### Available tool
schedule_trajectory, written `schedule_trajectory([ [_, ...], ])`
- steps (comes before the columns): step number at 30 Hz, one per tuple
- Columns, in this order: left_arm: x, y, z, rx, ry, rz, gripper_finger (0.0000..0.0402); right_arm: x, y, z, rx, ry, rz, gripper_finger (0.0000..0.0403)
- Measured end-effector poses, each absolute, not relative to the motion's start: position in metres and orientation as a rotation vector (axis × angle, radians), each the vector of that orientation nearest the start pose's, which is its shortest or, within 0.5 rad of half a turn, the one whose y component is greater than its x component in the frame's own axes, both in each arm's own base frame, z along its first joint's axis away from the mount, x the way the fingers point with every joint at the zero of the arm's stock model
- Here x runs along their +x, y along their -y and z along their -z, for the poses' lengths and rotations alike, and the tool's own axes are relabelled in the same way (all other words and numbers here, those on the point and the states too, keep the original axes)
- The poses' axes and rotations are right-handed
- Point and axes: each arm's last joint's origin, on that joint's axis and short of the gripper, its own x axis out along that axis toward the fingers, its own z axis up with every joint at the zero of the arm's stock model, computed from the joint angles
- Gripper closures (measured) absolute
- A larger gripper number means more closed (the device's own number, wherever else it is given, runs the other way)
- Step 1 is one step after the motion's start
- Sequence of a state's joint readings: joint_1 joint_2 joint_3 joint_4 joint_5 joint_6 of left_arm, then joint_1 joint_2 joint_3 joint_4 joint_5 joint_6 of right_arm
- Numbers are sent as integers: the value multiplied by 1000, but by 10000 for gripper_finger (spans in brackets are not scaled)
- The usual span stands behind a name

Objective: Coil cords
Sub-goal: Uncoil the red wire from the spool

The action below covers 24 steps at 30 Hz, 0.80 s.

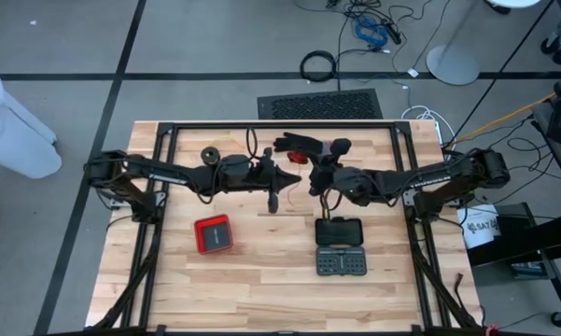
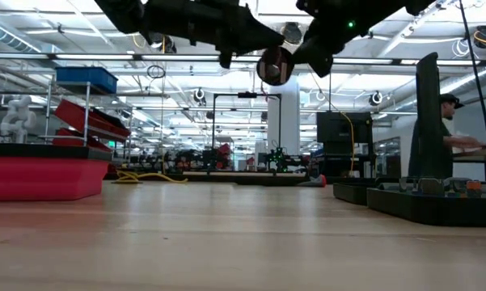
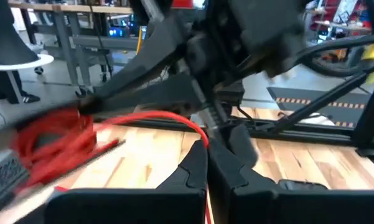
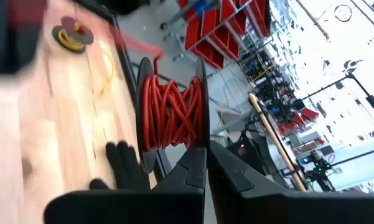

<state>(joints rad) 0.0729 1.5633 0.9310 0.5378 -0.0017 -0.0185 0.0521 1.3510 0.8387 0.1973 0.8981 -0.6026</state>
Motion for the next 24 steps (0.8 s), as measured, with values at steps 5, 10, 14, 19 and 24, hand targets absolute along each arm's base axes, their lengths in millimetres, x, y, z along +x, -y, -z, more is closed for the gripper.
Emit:
schedule_trajectory([
  [5,332,-25,-268,26,-203,-137,402,285,6,-264,-691,-556,722,403],
  [10,312,-30,-273,119,-349,-294,402,281,-5,-269,-688,-530,691,403],
  [14,302,-39,-269,170,-461,-433,402,274,-15,-282,-665,-458,673,403],
  [19,306,-45,-255,154,-526,-440,401,266,-24,-301,-610,-325,658,403],
  [24,324,-41,-232,106,-543,-301,401,261,-27,-316,-575,-218,649,403],
])
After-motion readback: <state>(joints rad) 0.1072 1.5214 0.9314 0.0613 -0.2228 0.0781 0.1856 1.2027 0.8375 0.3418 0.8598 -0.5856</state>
